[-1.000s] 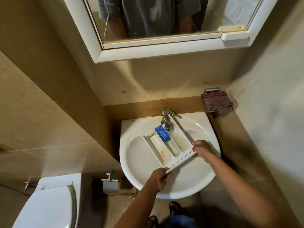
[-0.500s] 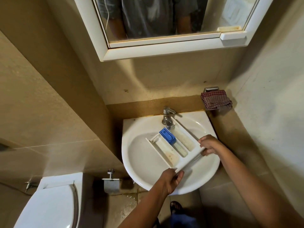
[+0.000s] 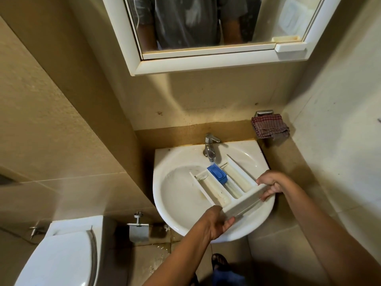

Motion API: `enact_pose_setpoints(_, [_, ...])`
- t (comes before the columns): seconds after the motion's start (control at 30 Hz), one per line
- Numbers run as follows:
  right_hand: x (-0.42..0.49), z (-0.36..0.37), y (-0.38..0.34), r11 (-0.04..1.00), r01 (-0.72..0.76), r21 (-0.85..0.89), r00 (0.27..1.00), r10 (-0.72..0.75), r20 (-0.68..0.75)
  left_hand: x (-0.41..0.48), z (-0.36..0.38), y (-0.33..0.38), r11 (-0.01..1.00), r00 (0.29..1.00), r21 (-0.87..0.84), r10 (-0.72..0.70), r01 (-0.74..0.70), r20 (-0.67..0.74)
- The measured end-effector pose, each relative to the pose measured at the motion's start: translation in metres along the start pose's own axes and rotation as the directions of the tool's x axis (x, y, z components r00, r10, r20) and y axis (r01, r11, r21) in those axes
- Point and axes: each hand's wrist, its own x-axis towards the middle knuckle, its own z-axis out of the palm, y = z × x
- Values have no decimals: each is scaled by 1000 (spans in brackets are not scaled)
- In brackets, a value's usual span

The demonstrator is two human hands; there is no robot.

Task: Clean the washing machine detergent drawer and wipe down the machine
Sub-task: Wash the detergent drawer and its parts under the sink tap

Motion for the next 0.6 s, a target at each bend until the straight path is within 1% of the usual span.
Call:
enact_pose_setpoints(0.13, [-8,-1,-3,985,-83,-150,996,86,15,-2,-13,11,980,992,161,-125,118,34])
enact_pose_setpoints(0.23, [-11,1,-4,963,-100,-250,993,112,32,1,-22,8,963,977,190,-205,189,65])
enact_pose_setpoints(0.3, [-15,4,-5,961,-83,-265,996,89,13,4,-27,4,961,969,171,-232,216,80])
enact_pose_setpoints(0.4, [-19,6,-9,973,-27,-231,999,18,-39,3,-30,1,963,964,123,-252,240,89])
enact_pose_setpoints(0.47, [-19,7,-14,971,13,-237,996,-33,-82,2,-29,-1,967,965,108,-242,231,99])
enact_pose_setpoints(0.6, [-18,6,-23,947,58,-316,984,-108,-145,0,-27,-11,980,974,71,-194,186,119])
